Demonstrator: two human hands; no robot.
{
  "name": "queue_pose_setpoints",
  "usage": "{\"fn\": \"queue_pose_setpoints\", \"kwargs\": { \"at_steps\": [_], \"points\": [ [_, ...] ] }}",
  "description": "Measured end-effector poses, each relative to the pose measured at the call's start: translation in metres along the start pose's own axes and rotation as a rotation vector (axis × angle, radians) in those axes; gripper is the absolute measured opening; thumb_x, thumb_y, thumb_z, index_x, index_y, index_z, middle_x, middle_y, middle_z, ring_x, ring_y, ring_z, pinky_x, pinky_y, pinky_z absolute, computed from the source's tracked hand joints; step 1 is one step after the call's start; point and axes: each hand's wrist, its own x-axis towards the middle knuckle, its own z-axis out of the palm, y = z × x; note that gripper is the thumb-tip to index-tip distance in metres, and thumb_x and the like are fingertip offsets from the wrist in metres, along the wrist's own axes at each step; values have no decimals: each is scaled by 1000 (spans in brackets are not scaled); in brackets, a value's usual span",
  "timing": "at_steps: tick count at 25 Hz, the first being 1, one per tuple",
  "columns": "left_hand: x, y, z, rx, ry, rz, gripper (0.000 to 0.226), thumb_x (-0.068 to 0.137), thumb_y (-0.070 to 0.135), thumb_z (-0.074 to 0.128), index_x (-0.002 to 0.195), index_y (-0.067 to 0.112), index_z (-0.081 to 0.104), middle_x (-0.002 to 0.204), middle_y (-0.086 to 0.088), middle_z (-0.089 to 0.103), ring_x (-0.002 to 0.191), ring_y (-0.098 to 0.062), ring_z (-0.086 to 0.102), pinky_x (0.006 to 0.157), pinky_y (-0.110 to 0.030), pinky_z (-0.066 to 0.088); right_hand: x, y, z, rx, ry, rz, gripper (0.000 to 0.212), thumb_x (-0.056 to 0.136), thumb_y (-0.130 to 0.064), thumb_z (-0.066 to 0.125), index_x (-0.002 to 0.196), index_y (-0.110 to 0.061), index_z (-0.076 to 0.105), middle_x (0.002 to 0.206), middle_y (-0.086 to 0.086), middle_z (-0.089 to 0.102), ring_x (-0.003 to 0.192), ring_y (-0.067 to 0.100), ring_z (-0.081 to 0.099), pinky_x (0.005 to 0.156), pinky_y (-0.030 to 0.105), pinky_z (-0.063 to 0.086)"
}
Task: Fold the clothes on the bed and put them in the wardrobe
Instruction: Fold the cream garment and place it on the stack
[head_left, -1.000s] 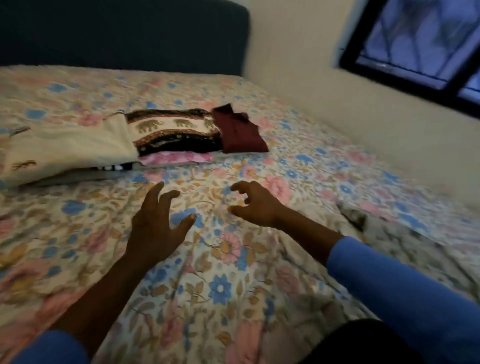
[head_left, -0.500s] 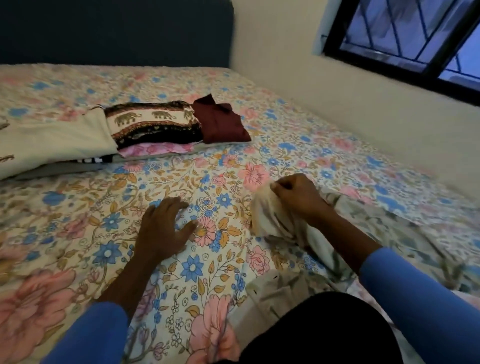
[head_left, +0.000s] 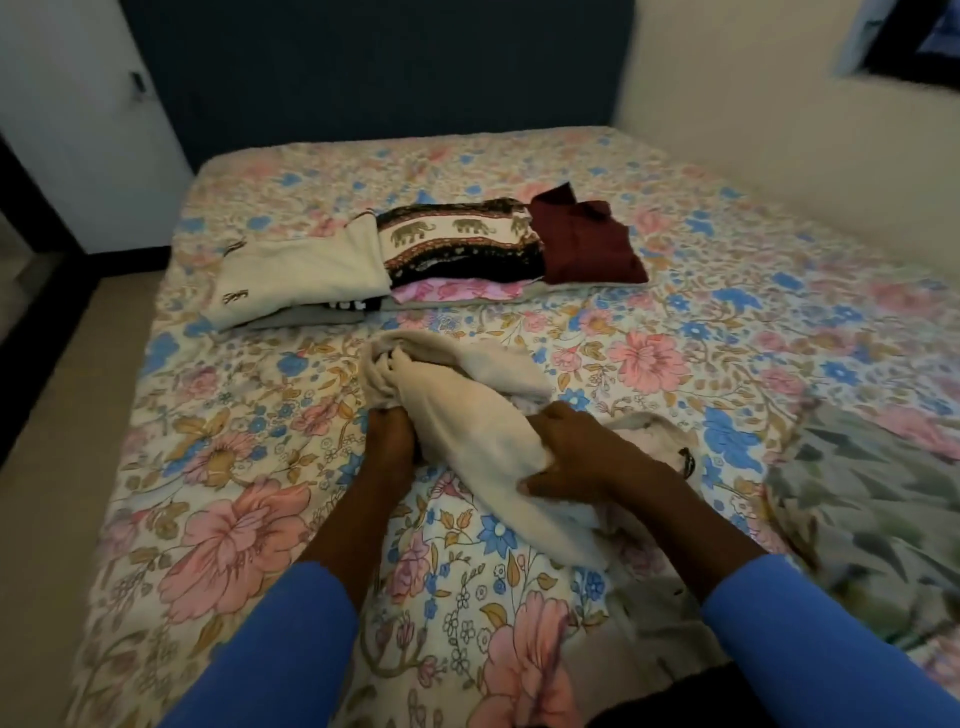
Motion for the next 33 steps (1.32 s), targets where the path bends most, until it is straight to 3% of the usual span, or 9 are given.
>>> {"fn": "queue_pose_setpoints", "kwargs": {
  "at_steps": [3, 6, 10, 17, 20, 24, 26, 28, 33],
  "points": [
    [-8, 1, -3, 67, 41, 99, 23, 107, 34, 51, 126, 23, 58, 127, -9, 63, 103, -24, 62, 82, -42, 57, 8, -9, -13, -6, 247, -58, 44, 89, -28, 71, 132, -22, 66, 126, 10, 68, 114, 32, 64, 93, 36, 52],
    [-37, -11, -7, 286, 194, 270, 29, 106, 21, 49, 132, 13, 59, 120, -13, 67, 102, -30, 66, 69, -39, 63, 7, -17, -23, 504, 476, -126, 19, 92, -25, 70, 110, -21, 75, 103, 3, 76, 96, 24, 71, 82, 39, 56],
    [-69, -13, -24, 173, -21, 219, 42, 103, 50, 54, 128, 17, 63, 118, -6, 72, 110, -27, 69, 93, -48, 58, 2, -38, -30, 1352, 91, -264, 43, 97, -42, 66, 130, -15, 68, 125, 9, 72, 115, 29, 68, 96, 45, 56],
    [-63, 31, -63, 247, 115, -14, 46, 92, 28, 75, 133, 16, 59, 125, -14, 70, 104, -32, 69, 75, -47, 60, -18, -43, 6, 300, -80, -202, 116, 71, -43, 92, 161, -31, 19, 155, 4, 39, 139, 25, 45, 108, 40, 48],
    [-83, 27, -74, 944, 300, 363, 77, 87, 38, 78, 151, 21, 37, 149, -12, 49, 127, -31, 53, 100, -48, 49, -10, -51, 21, -136, 86, -221, 85, 82, -25, 83, 153, -29, 37, 149, 6, 50, 133, 27, 51, 106, 45, 50],
    [-125, 7, -67, 1247, 35, 1034, 75, 86, 53, 67, 148, 19, 43, 153, -6, 42, 142, -23, 40, 116, -45, 38, 1, -58, -1, 275, 317, -264, 22, 101, -19, 60, 119, -23, 72, 114, 3, 73, 102, 19, 68, 88, 40, 57],
    [-132, 3, -58, 1263, -177, 1068, 73, 87, 54, 67, 146, 17, 48, 146, -4, 51, 137, -17, 46, 117, -30, 34, -6, -66, -5, 685, 353, -334, 17, 103, -21, 61, 109, -13, 75, 101, 7, 76, 94, 23, 71, 83, 41, 56],
    [-130, 21, -45, 1155, -212, 1032, 53, 88, 49, 69, 130, 17, 62, 115, 3, 68, 101, -6, 63, 87, -24, 49, -21, -74, -10, 997, 300, -408, 22, 101, -24, 66, 109, -7, 76, 101, 12, 78, 97, 27, 73, 84, 39, 58],
    [-110, 112, -41, 1343, -289, 1059, 32, 86, 52, 68, 99, 23, 76, 86, 13, 67, 75, -5, 58, 67, -22, 43, -35, -67, -35, 815, 371, -380, 16, 83, -28, 85, 85, -14, 79, 82, 12, 76, 79, 28, 73, 72, 47, 57]
  ]
}}
